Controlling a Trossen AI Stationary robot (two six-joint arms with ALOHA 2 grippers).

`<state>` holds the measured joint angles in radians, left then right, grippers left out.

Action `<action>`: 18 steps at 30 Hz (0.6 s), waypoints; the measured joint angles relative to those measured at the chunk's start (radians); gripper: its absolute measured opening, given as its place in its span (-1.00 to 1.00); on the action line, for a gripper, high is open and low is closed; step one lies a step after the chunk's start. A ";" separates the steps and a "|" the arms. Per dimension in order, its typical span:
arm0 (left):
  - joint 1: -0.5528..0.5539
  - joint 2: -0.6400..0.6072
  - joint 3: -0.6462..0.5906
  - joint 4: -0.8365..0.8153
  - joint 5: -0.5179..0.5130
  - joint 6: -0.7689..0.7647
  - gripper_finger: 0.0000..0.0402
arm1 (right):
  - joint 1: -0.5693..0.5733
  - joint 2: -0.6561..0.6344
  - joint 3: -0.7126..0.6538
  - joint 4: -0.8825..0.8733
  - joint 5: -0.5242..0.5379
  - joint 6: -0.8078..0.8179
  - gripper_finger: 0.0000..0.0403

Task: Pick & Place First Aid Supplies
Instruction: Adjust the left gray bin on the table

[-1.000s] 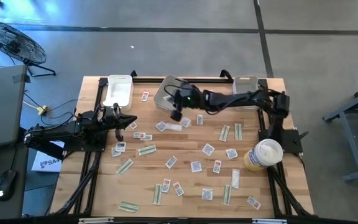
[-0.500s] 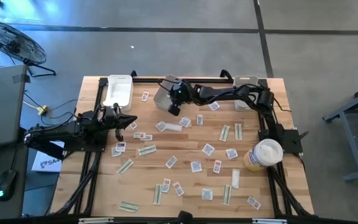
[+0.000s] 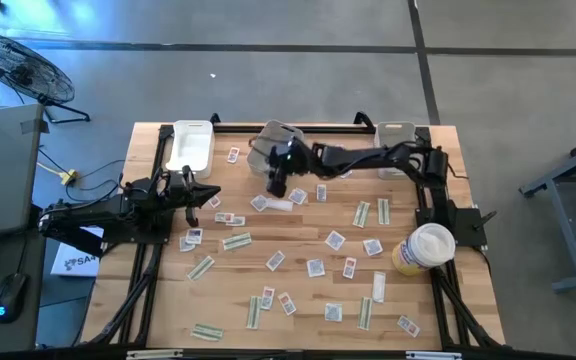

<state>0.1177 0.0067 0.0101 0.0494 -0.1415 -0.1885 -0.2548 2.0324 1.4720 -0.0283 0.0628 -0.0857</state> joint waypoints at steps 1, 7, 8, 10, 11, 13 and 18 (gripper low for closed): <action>0.000 0.000 0.000 0.000 0.000 0.000 -1.00 | 0.015 0.004 0.001 0.003 0.030 -0.010 -0.11; 0.000 0.000 0.000 0.000 0.000 0.000 -1.00 | 0.059 0.025 -0.001 -0.030 0.207 -0.073 0.03; 0.000 0.000 0.000 0.000 0.000 0.000 -1.00 | 0.059 0.023 -0.001 -0.042 0.214 -0.074 0.05; 0.000 0.000 0.000 0.000 0.001 0.000 -1.00 | 0.055 0.023 0.000 -0.080 0.222 -0.073 0.08; 0.000 0.000 0.000 0.000 0.000 0.000 -1.00 | 0.051 0.023 0.000 -0.100 0.220 -0.073 0.09; 0.000 0.000 0.000 0.000 0.000 0.000 -1.00 | 0.040 0.023 0.000 -0.135 0.215 -0.063 0.10; 0.000 0.000 0.000 0.000 0.000 0.000 -1.00 | 0.029 0.022 -0.001 -0.201 0.248 -0.047 0.10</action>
<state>0.1177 0.0067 0.0101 0.0494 -0.1418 -0.1886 -0.2257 2.0542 1.4712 -0.2298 0.3109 -0.1323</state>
